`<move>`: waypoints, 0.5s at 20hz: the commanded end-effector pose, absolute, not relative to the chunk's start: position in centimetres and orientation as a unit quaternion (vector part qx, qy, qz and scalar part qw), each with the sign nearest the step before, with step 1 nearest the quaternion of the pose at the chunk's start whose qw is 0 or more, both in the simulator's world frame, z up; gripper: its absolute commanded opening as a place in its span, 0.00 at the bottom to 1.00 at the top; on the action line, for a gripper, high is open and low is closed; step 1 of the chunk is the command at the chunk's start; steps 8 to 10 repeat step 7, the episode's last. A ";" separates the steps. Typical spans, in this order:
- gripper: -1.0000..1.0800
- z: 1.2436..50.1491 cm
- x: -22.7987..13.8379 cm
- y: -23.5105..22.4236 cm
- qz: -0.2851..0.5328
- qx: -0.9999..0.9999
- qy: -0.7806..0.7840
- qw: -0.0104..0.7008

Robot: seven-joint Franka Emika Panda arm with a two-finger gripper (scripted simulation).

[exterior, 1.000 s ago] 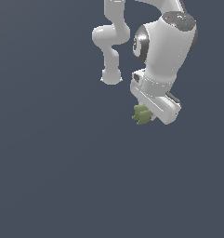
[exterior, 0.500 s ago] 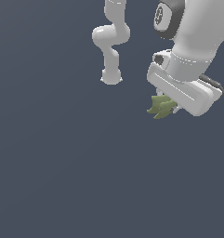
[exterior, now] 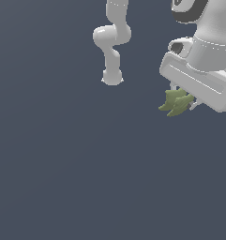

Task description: Pick up the object and move it to a goal position.

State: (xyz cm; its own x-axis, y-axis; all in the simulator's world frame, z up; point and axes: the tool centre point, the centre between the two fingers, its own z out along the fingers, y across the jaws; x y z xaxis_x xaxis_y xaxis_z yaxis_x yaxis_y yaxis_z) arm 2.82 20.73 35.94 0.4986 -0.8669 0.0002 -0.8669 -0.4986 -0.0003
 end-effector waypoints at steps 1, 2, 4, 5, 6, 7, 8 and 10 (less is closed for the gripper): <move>0.00 36.4 3.0 21.0 0.000 -0.866 0.501 0.000; 0.00 36.5 3.1 21.1 0.000 -0.866 0.501 0.000; 0.00 36.7 3.2 21.2 0.000 -0.866 0.501 0.000; 0.00 36.8 3.2 21.3 0.000 -0.866 0.501 0.000; 0.00 36.8 3.2 21.3 0.000 -0.866 0.501 0.000; 0.00 36.8 3.2 21.3 0.000 -0.866 0.501 0.000; 0.00 36.8 3.2 21.3 0.000 -0.866 0.501 0.000; 0.00 36.8 3.2 21.3 0.000 -0.866 0.501 0.000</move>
